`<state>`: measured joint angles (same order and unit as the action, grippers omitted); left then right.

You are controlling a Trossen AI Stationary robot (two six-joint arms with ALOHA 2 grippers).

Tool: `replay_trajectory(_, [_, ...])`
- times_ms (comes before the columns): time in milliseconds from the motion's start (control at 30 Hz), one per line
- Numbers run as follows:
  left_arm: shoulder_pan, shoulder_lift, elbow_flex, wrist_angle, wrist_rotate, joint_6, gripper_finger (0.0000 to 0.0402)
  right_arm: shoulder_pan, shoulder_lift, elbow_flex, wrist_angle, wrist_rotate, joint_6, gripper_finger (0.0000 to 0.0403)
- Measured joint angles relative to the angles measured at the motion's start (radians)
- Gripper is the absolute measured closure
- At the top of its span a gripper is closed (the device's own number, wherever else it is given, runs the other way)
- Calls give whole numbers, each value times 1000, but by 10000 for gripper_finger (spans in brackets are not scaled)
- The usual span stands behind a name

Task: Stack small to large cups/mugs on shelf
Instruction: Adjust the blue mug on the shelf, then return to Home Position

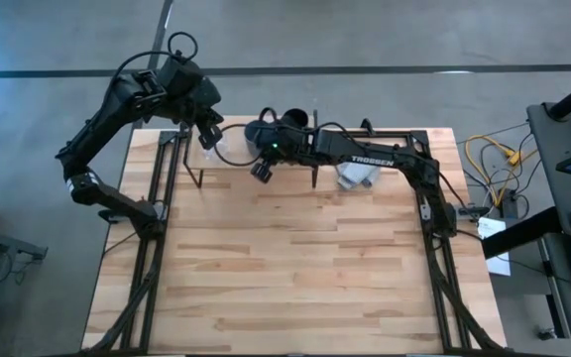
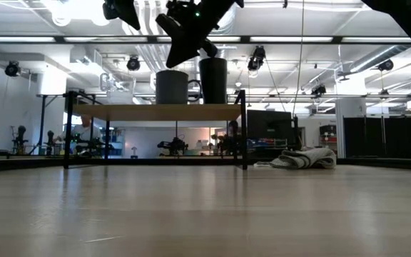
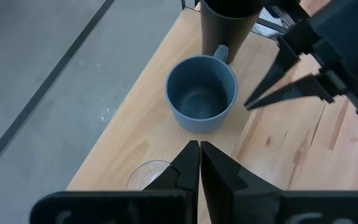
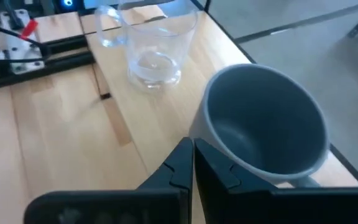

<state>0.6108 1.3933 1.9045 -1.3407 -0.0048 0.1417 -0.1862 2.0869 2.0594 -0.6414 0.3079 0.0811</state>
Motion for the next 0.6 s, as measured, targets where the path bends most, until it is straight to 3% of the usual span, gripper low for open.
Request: replay_trajectory(600, [3, 0, 0, 0, -5, 4, 401, 30, 0, 0, -12, -6, -6, 394])
